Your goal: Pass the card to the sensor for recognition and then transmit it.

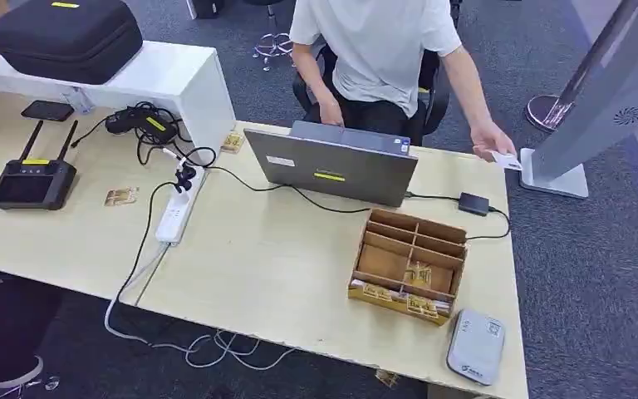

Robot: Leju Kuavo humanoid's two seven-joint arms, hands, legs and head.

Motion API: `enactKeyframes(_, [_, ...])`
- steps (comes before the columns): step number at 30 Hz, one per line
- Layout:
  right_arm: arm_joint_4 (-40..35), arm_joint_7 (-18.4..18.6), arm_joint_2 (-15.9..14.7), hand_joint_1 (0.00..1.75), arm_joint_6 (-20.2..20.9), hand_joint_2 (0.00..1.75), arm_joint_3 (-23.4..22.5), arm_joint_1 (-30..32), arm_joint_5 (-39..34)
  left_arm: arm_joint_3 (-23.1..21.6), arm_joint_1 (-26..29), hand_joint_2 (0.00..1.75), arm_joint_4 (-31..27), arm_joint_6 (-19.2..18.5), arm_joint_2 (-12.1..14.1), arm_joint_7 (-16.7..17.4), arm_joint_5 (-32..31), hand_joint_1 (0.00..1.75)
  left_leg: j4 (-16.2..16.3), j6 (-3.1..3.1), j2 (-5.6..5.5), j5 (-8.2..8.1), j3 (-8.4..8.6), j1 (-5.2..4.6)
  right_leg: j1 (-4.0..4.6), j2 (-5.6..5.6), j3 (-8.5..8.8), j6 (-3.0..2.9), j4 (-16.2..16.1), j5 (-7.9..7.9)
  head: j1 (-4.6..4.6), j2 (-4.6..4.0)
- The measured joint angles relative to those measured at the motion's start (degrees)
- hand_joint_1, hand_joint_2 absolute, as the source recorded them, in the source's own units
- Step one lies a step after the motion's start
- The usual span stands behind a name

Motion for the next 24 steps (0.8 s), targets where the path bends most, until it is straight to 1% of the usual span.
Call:
enactKeyframes(2, [-2.3, 0.7, 2.9, 0.00, -0.1, 1.75, 3.5, -2.7, 2.5, 0.0, -0.1, 1.75, 0.0, 0.9, -0.2, -2.2, -1.1, 0.00, 0.0, 0.00, 0.04, 0.01, 0.06, 0.03, 0.03, 0.04, -0.01, -0.06, 0.0, 0.04, -0.04, 0.00])
enactKeyframes(4, [-3.7, 1.6, 5.7, 0.00, -0.6, 1.75, 6.9, -4.7, 5.7, 0.0, -0.3, 1.75, 0.0, 0.6, -0.4, -2.5, -0.9, 0.00, 0.0, -0.06, 0.02, 0.06, 0.02, 0.07, 0.07, 0.02, -0.02, -0.07, 0.0, 0.04, -0.02, 0.00])
enactKeyframes(6, [-4.6, 1.9, 8.7, 0.00, -1.2, 1.75, 10.2, -6.6, 8.3, 0.0, -0.3, 1.75, 0.0, -0.7, -0.5, -2.3, -0.3, 0.00, 0.0, -0.10, 0.02, 0.08, -0.02, 0.12, 0.14, 0.02, -0.01, -0.11, 0.0, 0.07, 0.00, 0.00])
enactKeyframes(7, [-5.0, 1.0, 10.7, 0.00, -1.7, 1.75, 12.0, -7.4, 9.5, 0.1, -0.3, 1.75, 0.0, -3.2, -0.7, -2.5, 0.4, 0.00, 0.0, -0.15, 0.05, 0.11, -0.06, 0.13, 0.16, 0.05, -0.04, -0.13, 0.1, 0.09, 0.02, 0.00])
enactKeyframes(8, [-5.6, 0.6, 12.7, 0.00, -2.3, 1.75, 14.8, -8.2, 11.6, 0.2, -0.4, 1.75, 0.1, -6.2, -0.7, -2.7, 0.9, 0.00, 0.0, -0.16, 0.04, 0.11, -0.06, 0.12, 0.15, 0.05, -0.04, -0.14, 0.1, 0.09, -0.04, 0.00])
enactKeyframes(9, [-5.7, 2.4, 15.3, 0.00, -2.5, 1.75, 17.1, -9.4, 14.0, 0.4, -0.4, 1.75, 0.1, -8.1, -1.0, -2.8, 1.0, 0.00, 0.0, -0.18, 0.12, 0.13, 0.05, 0.17, 0.18, 0.13, -0.12, -0.15, 0.1, 0.10, 0.02, 0.00])
enactKeyframes(10, [-5.6, 5.1, 17.6, 0.00, -2.6, 1.75, 19.6, -10.2, 15.3, 0.5, -0.5, 1.75, 0.1, -8.6, -1.2, -2.8, 1.1, 0.00, 0.0, -0.22, 0.20, 0.15, 0.05, 0.18, 0.18, 0.29, -0.18, -0.19, 0.1, 0.12, 0.00, 0.00])
enactKeyframes(11, [-5.6, 6.5, 19.9, 0.00, -2.9, 1.75, 21.8, -11.0, 15.4, 0.6, -0.7, 1.75, 0.1, -9.1, -1.4, -2.7, 1.1, 0.00, 0.0, -0.23, 0.13, 0.17, 0.03, 0.18, 0.18, 0.21, -0.22, -0.19, 0.1, 0.12, -0.11, 0.00])
enactKeyframes(12, [-5.7, 6.9, 21.3, 0.00, -3.0, 1.75, 23.6, -11.5, 15.3, 0.8, -0.8, 1.75, 0.1, -9.4, -1.7, -2.7, 1.0, 0.00, 0.0, -0.27, -0.14, 0.24, -0.07, 0.19, 0.17, -0.05, -0.23, -0.20, 0.1, 0.09, -0.11, 0.00])
enactKeyframes(14, [-5.7, 7.1, 22.8, 0.00, -3.2, 1.75, 25.6, -12.3, 14.9, 1.0, -0.7, 1.75, 0.1, -9.7, -2.0, -2.7, 1.0, 0.00, 0.0, -0.30, -0.44, 0.30, -0.20, 0.24, 0.21, -0.33, -0.23, -0.21, 0.1, 0.09, 0.02, 0.00])
enactKeyframes(15, [-5.7, 6.9, 23.9, 0.00, -3.1, 1.75, 26.8, -12.8, 14.6, 1.2, -0.5, 1.75, 0.1, -9.9, -2.1, -2.6, 1.0, 0.00, 0.0, -0.32, -0.47, 0.31, -0.25, 0.24, 0.21, -0.35, -0.24, -0.21, 0.1, 0.09, 0.02, 0.00])
enactKeyframes(17, [-5.7, 6.8, 24.9, 0.00, -3.1, 1.75, 28.2, -13.2, 14.3, 1.4, -0.5, 1.75, 0.2, -10.0, -2.1, -2.6, 1.0, 0.00, 0.0, -0.32, -0.44, 0.31, -0.27, 0.23, 0.21, -0.32, -0.26, -0.20, 0.1, 0.10, 0.00, 0.00])
enactKeyframes(21, [-5.7, 6.5, 26.2, 0.00, -3.1, 1.75, 29.5, -13.8, 13.8, 1.5, -0.4, 1.75, 0.2, -10.2, -2.1, -2.6, 0.9, 0.00, 0.0, -0.32, -0.45, 0.30, -0.29, 0.19, 0.18, -0.34, -0.26, -0.20, 0.1, 0.10, 0.00, 0.00])
enactKeyframes(24, [-5.7, 6.5, 26.5, 0.00, -3.1, 1.75, 30.1, -14.0, 13.6, 1.6, -0.4, 1.75, 0.2, -10.4, -2.1, -2.6, 0.9, 0.00, 0.0, -0.31, -0.44, 0.30, -0.29, 0.19, 0.18, -0.34, -0.26, -0.18, 0.1, 0.12, 0.02, 0.00])
